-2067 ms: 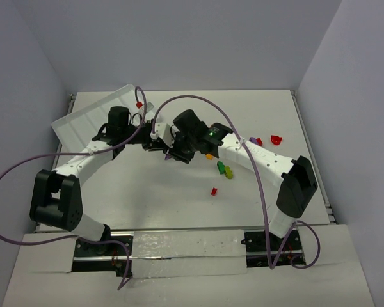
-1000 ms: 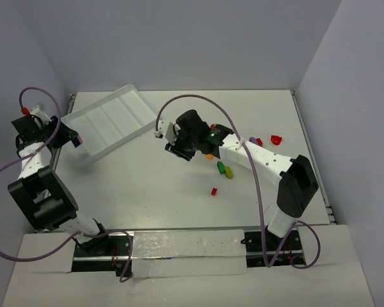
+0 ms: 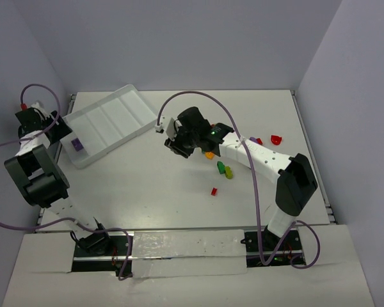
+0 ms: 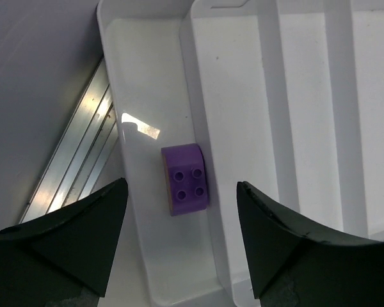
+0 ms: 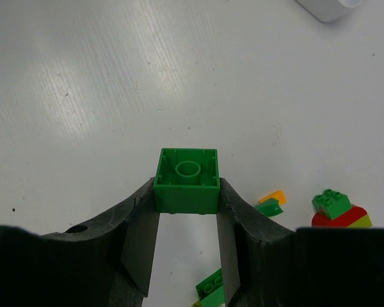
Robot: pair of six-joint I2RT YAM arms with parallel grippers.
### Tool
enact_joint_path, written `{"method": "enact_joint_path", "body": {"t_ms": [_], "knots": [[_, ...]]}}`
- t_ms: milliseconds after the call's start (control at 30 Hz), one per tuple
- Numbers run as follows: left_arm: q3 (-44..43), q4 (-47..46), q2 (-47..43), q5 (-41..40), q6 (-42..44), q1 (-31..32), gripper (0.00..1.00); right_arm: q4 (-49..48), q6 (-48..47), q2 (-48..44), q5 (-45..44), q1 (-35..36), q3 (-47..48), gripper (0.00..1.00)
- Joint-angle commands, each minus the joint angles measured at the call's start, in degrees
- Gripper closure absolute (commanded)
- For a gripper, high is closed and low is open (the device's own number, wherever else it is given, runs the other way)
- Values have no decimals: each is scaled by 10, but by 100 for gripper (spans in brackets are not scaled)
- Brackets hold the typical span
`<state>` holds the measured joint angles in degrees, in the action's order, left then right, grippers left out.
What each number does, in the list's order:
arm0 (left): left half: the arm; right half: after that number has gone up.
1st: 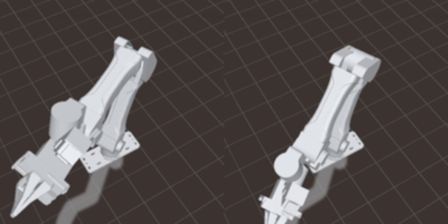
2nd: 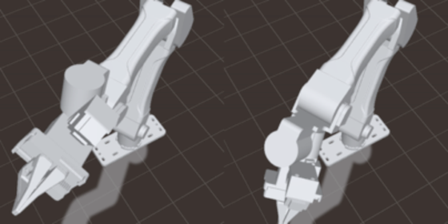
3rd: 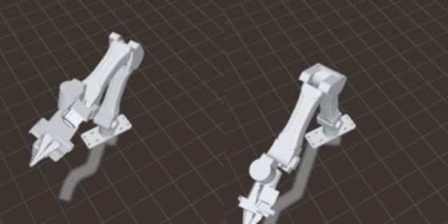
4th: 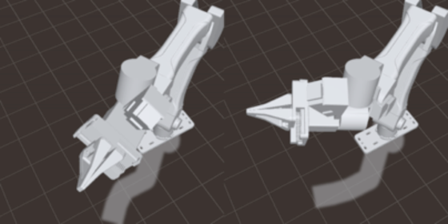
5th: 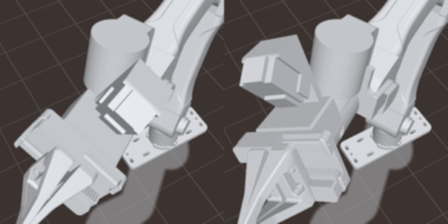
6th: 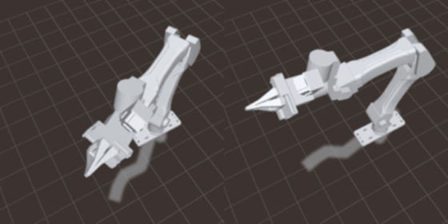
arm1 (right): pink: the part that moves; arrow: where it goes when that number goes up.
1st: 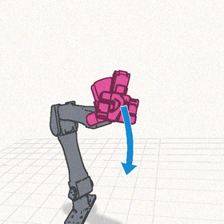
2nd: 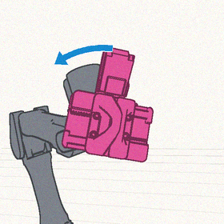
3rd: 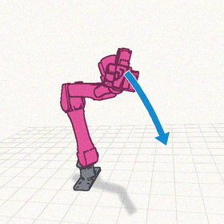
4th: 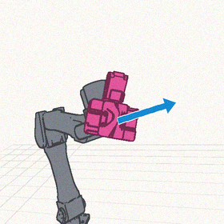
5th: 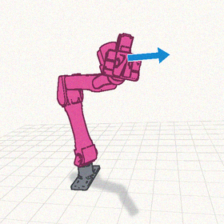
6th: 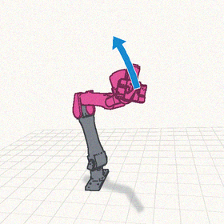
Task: Sort the legos into containers by color
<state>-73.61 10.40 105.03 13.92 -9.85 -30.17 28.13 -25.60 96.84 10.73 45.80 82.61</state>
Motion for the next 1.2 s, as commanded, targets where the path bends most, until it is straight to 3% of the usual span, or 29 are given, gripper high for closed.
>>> {"method": "enact_joint_path", "body": {"t_ms": [0, 133, 333, 500, 800, 1167], "knots": [[-32, 4, -36, 97, 2, 3, 21, -58, 32, -8, 22, -12, 13, 100], [23, -3, -128, 307, -30, 48, 22, -68, 71, 1, 105, -21, 44, 100], [116, -1, -256, 339, -82, 227, 21, -70, 126, 19, 191, -20, 92, 100], [139, -11, -282, 349, -153, 313, 20, -61, 129, 27, 214, -14, 110, 100], [140, -61, -266, 431, -262, 351, 16, -55, 120, 29, 188, 5, 124, 100], [165, -67, -280, 463, -275, 395, 18, -56, 115, 31, 135, 17, 121, 100]]}}
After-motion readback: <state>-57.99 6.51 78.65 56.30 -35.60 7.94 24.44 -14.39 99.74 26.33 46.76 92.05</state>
